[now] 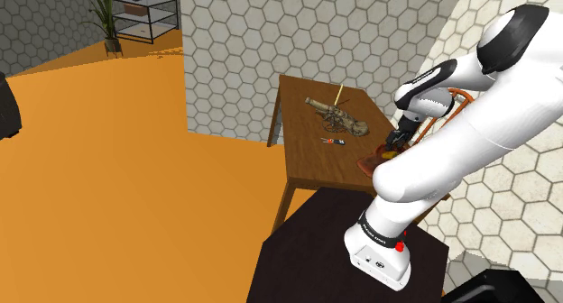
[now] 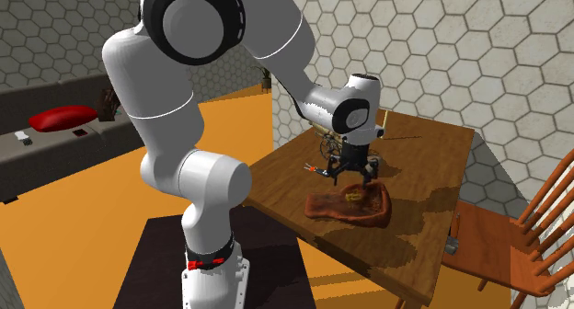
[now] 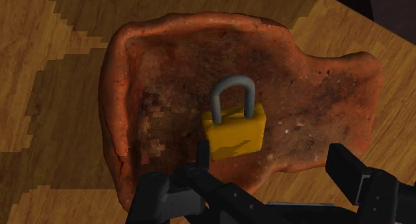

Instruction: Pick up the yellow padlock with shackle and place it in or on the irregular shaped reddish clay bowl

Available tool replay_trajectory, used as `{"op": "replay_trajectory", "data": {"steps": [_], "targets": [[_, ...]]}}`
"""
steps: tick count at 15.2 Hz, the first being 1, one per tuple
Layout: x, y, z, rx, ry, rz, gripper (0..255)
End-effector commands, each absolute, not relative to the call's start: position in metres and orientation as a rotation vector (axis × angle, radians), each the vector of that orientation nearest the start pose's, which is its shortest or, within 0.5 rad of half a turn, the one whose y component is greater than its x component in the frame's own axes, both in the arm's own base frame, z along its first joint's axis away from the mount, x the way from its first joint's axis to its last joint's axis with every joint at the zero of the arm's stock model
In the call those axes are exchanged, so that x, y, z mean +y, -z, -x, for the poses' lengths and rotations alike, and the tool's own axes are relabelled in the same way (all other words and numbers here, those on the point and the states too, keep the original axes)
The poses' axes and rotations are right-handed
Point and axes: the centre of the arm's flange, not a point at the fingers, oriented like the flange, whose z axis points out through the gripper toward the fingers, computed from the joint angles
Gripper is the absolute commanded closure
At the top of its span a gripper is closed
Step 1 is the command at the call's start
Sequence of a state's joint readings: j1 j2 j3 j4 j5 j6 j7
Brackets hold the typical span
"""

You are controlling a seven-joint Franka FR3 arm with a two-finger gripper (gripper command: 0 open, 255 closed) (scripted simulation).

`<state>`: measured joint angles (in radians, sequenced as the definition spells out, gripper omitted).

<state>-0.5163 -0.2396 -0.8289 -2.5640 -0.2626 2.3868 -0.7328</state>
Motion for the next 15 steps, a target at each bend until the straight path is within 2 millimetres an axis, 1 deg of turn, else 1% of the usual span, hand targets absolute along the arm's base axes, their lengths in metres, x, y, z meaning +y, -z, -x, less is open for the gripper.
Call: {"op": "replay_trajectory", "data": {"steps": [1, 3, 6, 7, 15], "targets": [[-0.424, -0.322, -0.103, 0.633, -0.002, 3.082, 0], [-0.424, -0.322, -0.103, 0.633, -0.002, 3.082, 0], [-0.424, -0.362, -0.103, 0.633, -0.002, 3.082, 0], [-0.424, -0.372, -0.103, 0.633, -0.002, 3.082, 0], [-0.424, -0.372, -0.103, 0.633, -0.002, 3.082, 0]]}}
